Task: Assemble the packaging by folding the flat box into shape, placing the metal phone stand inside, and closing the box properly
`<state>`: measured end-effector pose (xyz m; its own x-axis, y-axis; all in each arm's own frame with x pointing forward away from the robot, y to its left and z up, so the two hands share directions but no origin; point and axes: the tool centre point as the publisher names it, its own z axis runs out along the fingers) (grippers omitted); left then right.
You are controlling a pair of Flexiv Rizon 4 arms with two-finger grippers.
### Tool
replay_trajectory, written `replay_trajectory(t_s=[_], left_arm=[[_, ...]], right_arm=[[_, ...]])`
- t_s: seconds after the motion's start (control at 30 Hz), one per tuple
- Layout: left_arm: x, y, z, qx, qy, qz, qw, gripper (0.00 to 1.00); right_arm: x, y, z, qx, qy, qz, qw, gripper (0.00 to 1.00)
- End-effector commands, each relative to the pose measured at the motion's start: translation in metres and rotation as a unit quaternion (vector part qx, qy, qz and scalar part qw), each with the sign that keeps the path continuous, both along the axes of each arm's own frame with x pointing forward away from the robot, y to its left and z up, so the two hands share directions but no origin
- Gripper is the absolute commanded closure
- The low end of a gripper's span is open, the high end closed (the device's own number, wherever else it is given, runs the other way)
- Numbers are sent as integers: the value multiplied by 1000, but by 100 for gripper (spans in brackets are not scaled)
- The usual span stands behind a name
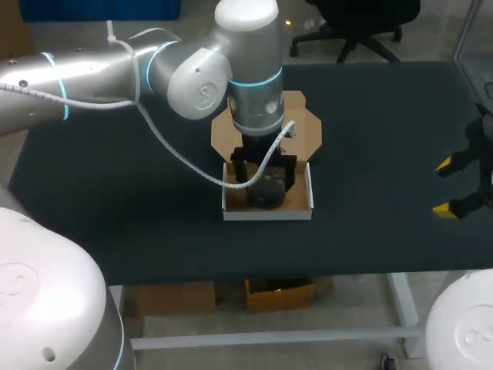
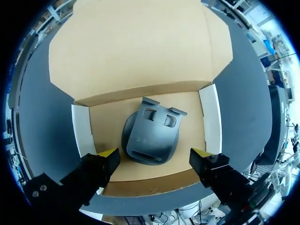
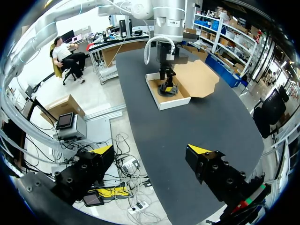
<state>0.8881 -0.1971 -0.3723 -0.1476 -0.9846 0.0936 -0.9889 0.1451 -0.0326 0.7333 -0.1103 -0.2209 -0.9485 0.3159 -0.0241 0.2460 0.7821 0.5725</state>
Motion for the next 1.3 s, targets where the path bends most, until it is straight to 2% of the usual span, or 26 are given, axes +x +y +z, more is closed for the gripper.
replay_trajectory(t_s=[0.03, 0.67, 1.1, 1.3], left_arm=[[-1, 0, 0, 1, -1, 0, 1000, 0], [-1, 0, 0, 1, -1, 0, 1000, 0], [-11, -8, 0, 20, -37, 12, 999, 0], [-12, -6, -2, 20, -38, 25, 999, 0]], right_arm=[[0, -1, 1, 1, 0, 1, 1000, 0], [0, -1, 1, 1, 0, 1, 1000, 0], [6, -5, 1, -3, -8, 12, 1000, 0], [11, -6, 3, -4, -16, 24, 1000, 0]])
